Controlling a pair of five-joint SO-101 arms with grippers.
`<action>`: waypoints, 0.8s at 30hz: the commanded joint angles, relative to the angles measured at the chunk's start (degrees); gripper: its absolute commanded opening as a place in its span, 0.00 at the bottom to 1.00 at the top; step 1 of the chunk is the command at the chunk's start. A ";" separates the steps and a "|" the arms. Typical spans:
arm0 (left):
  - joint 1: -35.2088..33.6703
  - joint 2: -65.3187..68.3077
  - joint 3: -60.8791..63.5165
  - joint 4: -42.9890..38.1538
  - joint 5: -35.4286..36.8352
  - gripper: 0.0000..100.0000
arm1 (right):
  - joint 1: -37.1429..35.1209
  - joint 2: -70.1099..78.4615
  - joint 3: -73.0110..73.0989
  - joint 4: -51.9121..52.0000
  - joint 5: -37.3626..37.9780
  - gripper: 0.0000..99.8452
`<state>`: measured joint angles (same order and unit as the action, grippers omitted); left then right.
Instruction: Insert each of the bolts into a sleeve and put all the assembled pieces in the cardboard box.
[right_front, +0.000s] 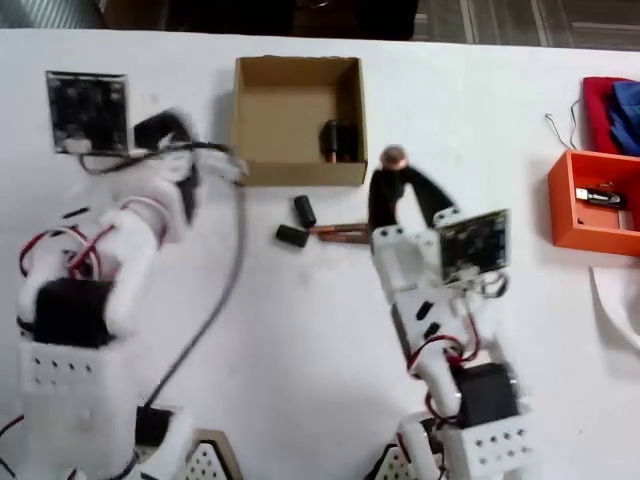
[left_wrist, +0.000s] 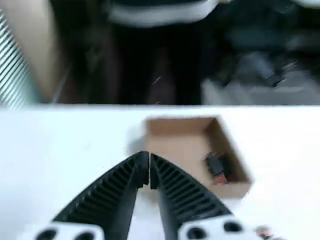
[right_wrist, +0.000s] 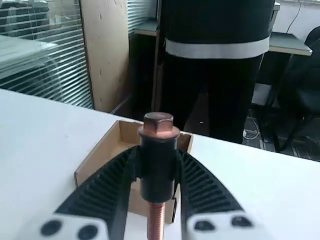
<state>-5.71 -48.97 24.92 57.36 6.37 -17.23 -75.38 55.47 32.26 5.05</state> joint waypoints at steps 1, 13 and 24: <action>-12.13 -0.97 8.13 0.53 -0.53 0.04 | 0.48 12.26 -23.30 8.04 0.26 0.02; -26.20 -0.62 40.48 -14.95 -25.05 0.06 | 1.63 71.43 -81.49 40.92 -12.48 0.02; -26.02 -0.53 52.44 -17.32 -26.46 0.06 | 0.75 99.56 -108.31 39.08 -7.38 0.02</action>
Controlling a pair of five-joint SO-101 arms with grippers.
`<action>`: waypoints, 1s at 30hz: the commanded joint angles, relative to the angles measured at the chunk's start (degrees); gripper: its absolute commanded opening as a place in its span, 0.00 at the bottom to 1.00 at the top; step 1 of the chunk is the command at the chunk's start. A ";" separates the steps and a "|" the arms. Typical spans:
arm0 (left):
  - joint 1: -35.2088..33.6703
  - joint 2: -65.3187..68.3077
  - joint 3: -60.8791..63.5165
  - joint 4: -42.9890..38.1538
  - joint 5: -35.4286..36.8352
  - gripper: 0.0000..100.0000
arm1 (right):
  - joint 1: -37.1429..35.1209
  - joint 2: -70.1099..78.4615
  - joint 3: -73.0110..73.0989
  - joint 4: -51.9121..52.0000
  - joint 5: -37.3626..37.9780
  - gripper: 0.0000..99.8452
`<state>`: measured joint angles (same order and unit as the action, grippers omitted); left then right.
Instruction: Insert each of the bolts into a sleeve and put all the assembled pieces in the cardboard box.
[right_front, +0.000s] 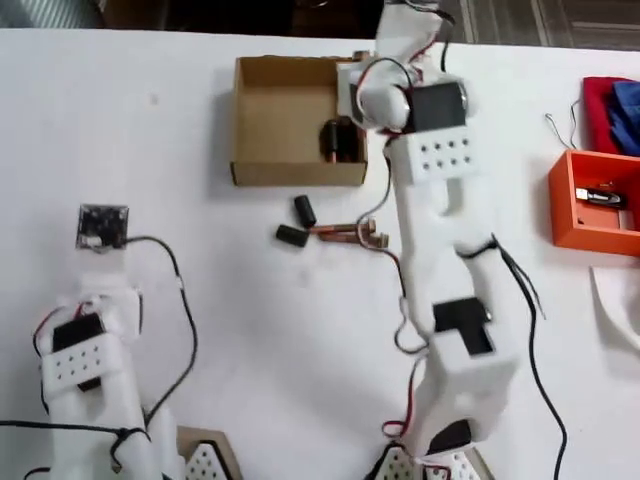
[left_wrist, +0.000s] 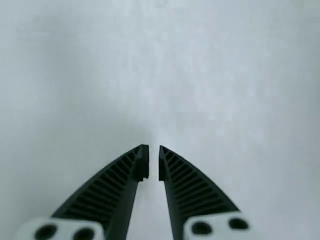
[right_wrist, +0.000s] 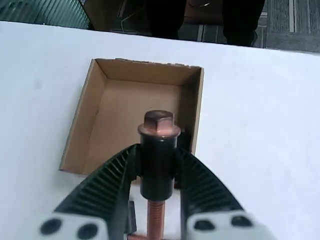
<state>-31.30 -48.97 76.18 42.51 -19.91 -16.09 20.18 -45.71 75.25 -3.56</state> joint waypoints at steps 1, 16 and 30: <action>-0.44 -0.62 1.80 -3.34 -0.09 0.06 | -0.40 6.73 -8.44 -5.85 1.49 0.02; -0.44 -0.97 2.95 -3.43 0.00 0.06 | -3.12 40.84 -30.68 -20.26 0.00 0.02; -0.44 -0.97 2.95 -3.52 0.00 0.06 | -4.18 42.59 -27.34 -19.82 -0.88 0.02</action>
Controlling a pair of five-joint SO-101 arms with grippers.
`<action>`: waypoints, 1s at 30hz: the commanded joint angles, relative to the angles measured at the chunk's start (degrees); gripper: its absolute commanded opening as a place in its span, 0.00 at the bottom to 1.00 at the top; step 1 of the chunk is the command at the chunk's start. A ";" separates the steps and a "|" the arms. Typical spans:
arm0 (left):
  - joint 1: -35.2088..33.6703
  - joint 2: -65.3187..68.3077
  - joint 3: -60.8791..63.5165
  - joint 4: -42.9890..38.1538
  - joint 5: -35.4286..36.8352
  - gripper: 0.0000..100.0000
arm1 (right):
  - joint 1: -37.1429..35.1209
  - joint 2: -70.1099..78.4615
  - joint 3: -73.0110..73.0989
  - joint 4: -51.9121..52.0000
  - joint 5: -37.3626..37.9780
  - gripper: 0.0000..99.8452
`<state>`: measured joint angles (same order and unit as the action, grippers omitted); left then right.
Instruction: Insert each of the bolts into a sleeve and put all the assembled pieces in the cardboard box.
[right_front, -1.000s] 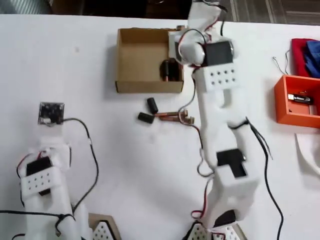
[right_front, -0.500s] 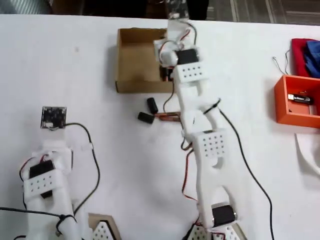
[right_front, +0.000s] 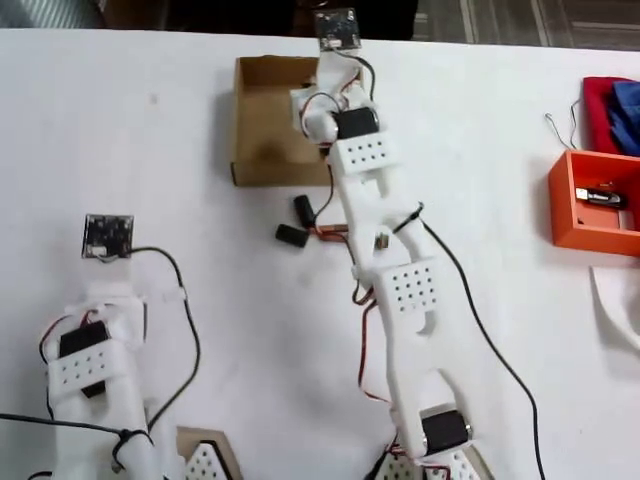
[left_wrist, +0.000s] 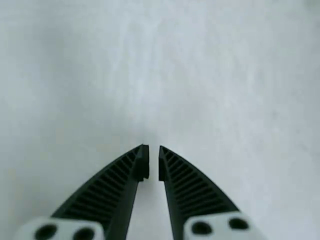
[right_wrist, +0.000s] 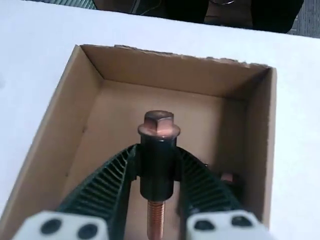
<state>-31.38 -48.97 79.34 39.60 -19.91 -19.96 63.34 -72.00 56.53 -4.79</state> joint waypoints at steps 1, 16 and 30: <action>-0.35 -0.97 -0.22 -0.62 0.00 0.06 | -0.40 -0.04 -0.88 -1.36 0.35 0.02; -0.35 -0.97 -0.22 -0.62 0.00 0.06 | -0.31 5.23 -0.88 -3.30 0.26 0.02; -0.35 -0.97 -0.22 -0.62 0.00 0.06 | -0.40 6.29 -0.44 -3.74 0.18 0.02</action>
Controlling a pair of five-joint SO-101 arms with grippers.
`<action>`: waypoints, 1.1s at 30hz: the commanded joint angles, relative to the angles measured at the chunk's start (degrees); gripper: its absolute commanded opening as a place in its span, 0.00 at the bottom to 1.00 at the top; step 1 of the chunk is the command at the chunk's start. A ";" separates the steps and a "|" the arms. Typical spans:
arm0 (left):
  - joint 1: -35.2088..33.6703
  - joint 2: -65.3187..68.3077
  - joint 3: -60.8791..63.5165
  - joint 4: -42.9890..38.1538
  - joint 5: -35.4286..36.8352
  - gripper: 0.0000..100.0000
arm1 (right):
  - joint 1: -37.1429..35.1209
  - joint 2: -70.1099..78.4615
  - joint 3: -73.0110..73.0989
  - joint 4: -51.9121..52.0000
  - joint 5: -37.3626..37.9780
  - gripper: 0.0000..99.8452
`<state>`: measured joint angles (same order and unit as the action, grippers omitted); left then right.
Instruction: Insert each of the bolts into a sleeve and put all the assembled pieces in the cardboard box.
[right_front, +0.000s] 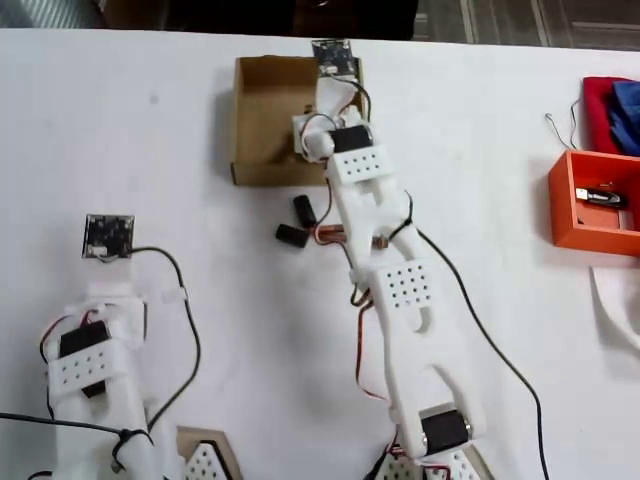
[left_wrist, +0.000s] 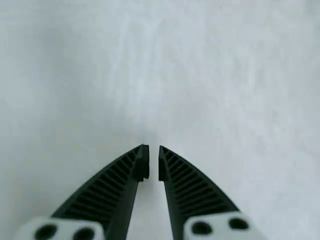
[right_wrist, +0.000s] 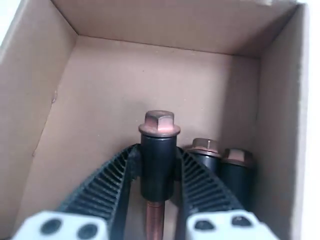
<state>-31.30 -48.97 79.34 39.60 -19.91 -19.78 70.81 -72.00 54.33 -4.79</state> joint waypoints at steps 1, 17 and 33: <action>-0.44 -0.97 -0.22 -0.62 0.00 0.06 | -0.57 -1.19 -0.44 -1.54 0.18 0.02; -0.44 -0.97 -0.22 -0.62 0.00 0.06 | -0.57 1.80 -0.88 -1.45 0.18 0.02; -0.44 -0.97 -0.22 -0.62 0.00 0.06 | -0.48 1.98 -0.53 -1.45 0.18 0.08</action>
<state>-31.30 -48.97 79.34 39.60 -19.91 -20.57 73.27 -72.00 53.98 -4.70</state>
